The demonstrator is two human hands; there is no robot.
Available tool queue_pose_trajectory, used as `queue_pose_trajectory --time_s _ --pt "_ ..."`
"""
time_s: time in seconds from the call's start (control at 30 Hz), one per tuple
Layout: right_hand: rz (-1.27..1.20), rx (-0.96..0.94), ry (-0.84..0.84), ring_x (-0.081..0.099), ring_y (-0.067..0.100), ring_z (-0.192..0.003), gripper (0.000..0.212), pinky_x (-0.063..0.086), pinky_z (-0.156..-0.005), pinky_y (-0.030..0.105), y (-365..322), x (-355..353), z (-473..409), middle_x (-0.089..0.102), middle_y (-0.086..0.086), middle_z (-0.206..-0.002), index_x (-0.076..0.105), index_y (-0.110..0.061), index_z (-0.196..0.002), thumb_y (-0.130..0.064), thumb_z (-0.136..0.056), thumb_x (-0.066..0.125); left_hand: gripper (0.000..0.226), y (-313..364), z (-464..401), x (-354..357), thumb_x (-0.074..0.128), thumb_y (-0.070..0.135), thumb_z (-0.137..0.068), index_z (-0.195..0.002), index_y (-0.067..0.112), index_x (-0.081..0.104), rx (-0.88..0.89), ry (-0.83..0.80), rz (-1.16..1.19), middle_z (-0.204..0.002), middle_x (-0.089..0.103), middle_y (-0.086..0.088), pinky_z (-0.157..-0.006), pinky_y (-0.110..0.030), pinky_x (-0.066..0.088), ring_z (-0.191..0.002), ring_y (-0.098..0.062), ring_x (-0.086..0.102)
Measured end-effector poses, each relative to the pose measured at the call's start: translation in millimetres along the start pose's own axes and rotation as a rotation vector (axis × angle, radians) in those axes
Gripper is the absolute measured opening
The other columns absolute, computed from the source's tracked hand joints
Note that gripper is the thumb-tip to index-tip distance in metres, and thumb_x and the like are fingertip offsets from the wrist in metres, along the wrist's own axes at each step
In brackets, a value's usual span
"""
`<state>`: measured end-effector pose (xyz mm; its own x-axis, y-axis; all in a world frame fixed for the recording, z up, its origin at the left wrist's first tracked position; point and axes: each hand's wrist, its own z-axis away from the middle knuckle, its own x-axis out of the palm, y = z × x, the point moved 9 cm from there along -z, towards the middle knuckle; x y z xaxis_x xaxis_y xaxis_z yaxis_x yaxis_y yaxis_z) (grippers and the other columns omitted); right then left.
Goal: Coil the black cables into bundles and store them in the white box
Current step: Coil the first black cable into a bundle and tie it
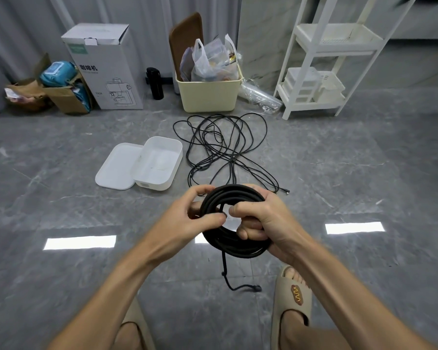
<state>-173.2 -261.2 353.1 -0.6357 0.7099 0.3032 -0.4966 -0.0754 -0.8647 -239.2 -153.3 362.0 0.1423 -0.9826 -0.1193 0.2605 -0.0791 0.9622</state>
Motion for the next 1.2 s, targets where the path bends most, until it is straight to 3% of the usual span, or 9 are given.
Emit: queue_pose_trajectory --time_s 0.13,0.33,0.43,0.57,0.7,0.83,0.93,1.07,1.2 --pt "0.012 0.033 -0.021 0.018 0.009 -0.035 0.04 0.025 -0.047 0.029 3 4 1 0.022 -0.005 -0.046 0.058 -0.019 -0.057 0.011 -0.083 0.055 0.06 -6 -3 -4 0.069 0.006 -0.074 -0.126 0.03 0.049 0.009 0.078 0.058 -0.089 0.077 -0.001 -0.067 -0.016 0.052 -0.08 -0.01 0.07" --pt "-0.047 0.055 0.11 0.014 0.011 -0.036 0.049 0.031 -0.046 0.026 3 -6 3 0.017 -0.005 -0.045 0.045 -0.021 -0.045 0.011 -0.081 0.052 0.08 -9 -5 6 0.075 0.021 -0.068 -0.138 0.038 0.042 -0.073 0.036 0.159 -0.111 0.072 0.005 -0.083 -0.015 0.048 -0.101 -0.006 0.067" --pt "-0.072 0.051 0.211 0.013 0.012 -0.039 0.043 0.029 -0.049 0.029 5 -18 1 0.017 -0.004 -0.046 0.036 -0.02 -0.054 0.011 -0.08 0.05 0.056 9 4 -6 0.076 0.036 -0.068 -0.12 0.04 0.054 0.113 0.295 -0.09 -0.117 0.057 0.013 -0.093 -0.02 0.044 -0.114 -0.004 0.056" --pt "-0.068 0.013 0.282 0.013 0.012 -0.04 0.043 0.024 -0.053 0.033 5 -23 1 0.018 -0.004 -0.045 0.034 -0.02 -0.053 0.013 -0.076 0.05 0.015 38 25 0 0.076 0.038 -0.077 -0.088 0.027 0.074 0.421 0.589 -0.619 -0.085 0.045 0.009 -0.077 -0.02 0.037 -0.084 -0.01 0.045" --pt "-0.046 -0.012 0.312 0.012 0.014 -0.043 0.042 0.016 -0.064 0.044 7 -23 1 0.017 -0.004 -0.046 0.031 -0.02 -0.057 0.014 -0.074 0.048 0.015 34 20 13 0.084 0.032 -0.076 -0.086 0.023 0.077 0.374 0.645 -0.861 -0.079 0.036 0.009 -0.07 -0.029 0.023 -0.078 -0.013 0.036" --pt "-0.012 -0.061 0.266 0.017 0.012 -0.039 0.036 0.019 -0.051 0.033 10 -21 -1 0.022 -0.004 -0.046 0.037 -0.018 -0.057 0.011 -0.072 0.053 0.013 27 12 16 0.074 0.036 -0.082 -0.077 0.025 0.072 0.279 0.616 -0.941 -0.076 0.032 0.012 -0.069 -0.03 0.021 -0.078 -0.013 0.037" --pt "0.041 -0.076 0.25 0.022 0.01 -0.037 0.027 0.023 -0.041 0.022 10 -20 -4 0.028 -0.004 -0.045 0.044 -0.019 -0.051 0.001 -0.062 0.058 0.015 5 1 15 0.065 0.041 -0.088 -0.08 0.029 0.071 0.09 0.489 -0.733 -0.078 0.033 0.013 -0.073 -0.028 0.023 -0.082 -0.009 0.038" --pt "0.142 -0.062 0.208 0.025 0.009 -0.036 0.023 0.021 -0.041 0.023 8 -22 -8 0.033 -0.004 -0.044 0.051 -0.016 -0.056 0.001 -0.066 0.064 0.026 -19 -4 14 0.062 0.036 -0.086 -0.062 0.025 0.06 -0.166 0.302 -0.168 -0.084 0.041 0.008 -0.067 -0.016 0.035 -0.067 0.006 0.045" --pt "0.178 -0.079 0.113 0.022 0.01 -0.035 0.015 0.015 -0.044 0.026 -1 -13 -7 0.03 -0.008 -0.043 0.054 -0.023 -0.044 -0.019 -0.046 0.067 0.015 -19 5 10 0.064 0.039 -0.059 -0.056 0.026 0.058 -0.301 0.156 0.159 -0.067 0.054 0.012 -0.072 -0.029 0.037 -0.061 0.0 0.05"
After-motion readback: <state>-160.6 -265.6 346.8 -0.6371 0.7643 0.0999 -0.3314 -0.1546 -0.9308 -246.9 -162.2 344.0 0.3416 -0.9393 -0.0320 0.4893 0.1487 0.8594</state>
